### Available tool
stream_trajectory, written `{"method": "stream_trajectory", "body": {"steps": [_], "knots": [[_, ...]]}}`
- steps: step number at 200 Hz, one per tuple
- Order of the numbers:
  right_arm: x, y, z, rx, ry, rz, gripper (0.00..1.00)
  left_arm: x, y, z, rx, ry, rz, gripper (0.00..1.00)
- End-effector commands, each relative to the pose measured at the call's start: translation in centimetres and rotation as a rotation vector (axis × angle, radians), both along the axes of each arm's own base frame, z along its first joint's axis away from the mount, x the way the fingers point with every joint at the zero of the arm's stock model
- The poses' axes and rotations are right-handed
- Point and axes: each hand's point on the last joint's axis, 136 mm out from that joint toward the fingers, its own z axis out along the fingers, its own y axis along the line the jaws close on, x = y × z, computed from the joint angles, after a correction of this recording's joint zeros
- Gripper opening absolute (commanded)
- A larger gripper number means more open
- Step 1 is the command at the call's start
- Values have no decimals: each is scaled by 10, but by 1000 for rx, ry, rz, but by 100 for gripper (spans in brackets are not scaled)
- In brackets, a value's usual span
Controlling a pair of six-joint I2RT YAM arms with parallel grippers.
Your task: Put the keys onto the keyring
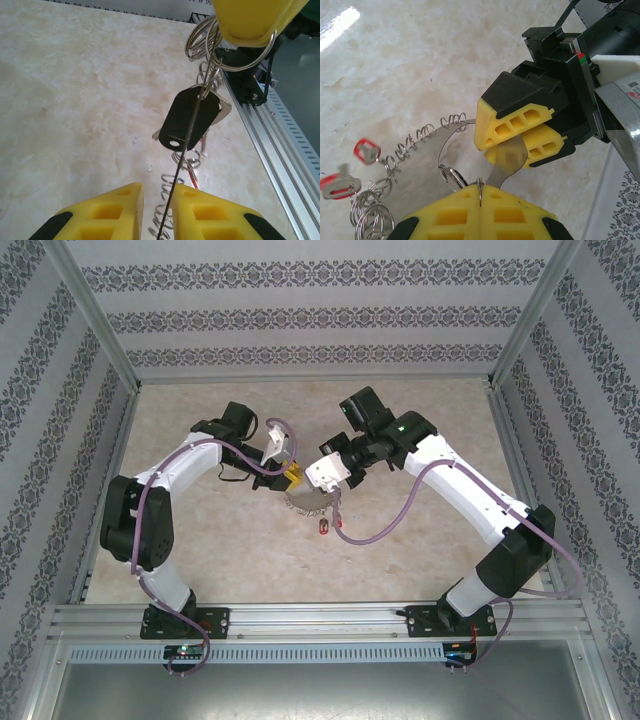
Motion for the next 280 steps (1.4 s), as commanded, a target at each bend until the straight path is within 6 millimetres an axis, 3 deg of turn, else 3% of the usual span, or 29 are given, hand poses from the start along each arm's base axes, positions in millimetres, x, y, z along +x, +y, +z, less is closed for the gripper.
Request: {"method": "stream_trajectory", "body": {"steps": [1, 32, 76, 113, 151, 170, 206, 234, 264, 280], "knots": [[-7, -1, 11, 24, -29, 17, 0, -4, 7, 18, -6, -55, -3, 22], [-9, -3, 11, 27, -30, 14, 0, -4, 14, 20, 1, -69, 18, 20], [-9, -3, 15, 35, -36, 14, 0, -5, 14, 18, -8, -58, 13, 0], [-10, -4, 9, 21, -28, 8, 0, -3, 18, 25, 34, -104, 30, 0], [-13, -5, 0, 16, 5, -14, 0, 12, 32, 39, 164, -233, 117, 0], [-12, -3, -4, 25, 6, -26, 7, 26, 42, 53, 232, -345, 199, 0], [-8, 5, 4, 80, -6, -41, 41, 52, 60, 93, 306, -613, 336, 0], [3, 12, 20, 147, -6, -95, 44, 61, 63, 115, 360, -757, 351, 0], [13, 17, 54, 355, 35, -149, 47, 70, 63, 129, 395, -903, 365, 0], [13, 12, 71, 456, 74, -152, 57, 77, 66, 135, 445, -998, 377, 0]]}}
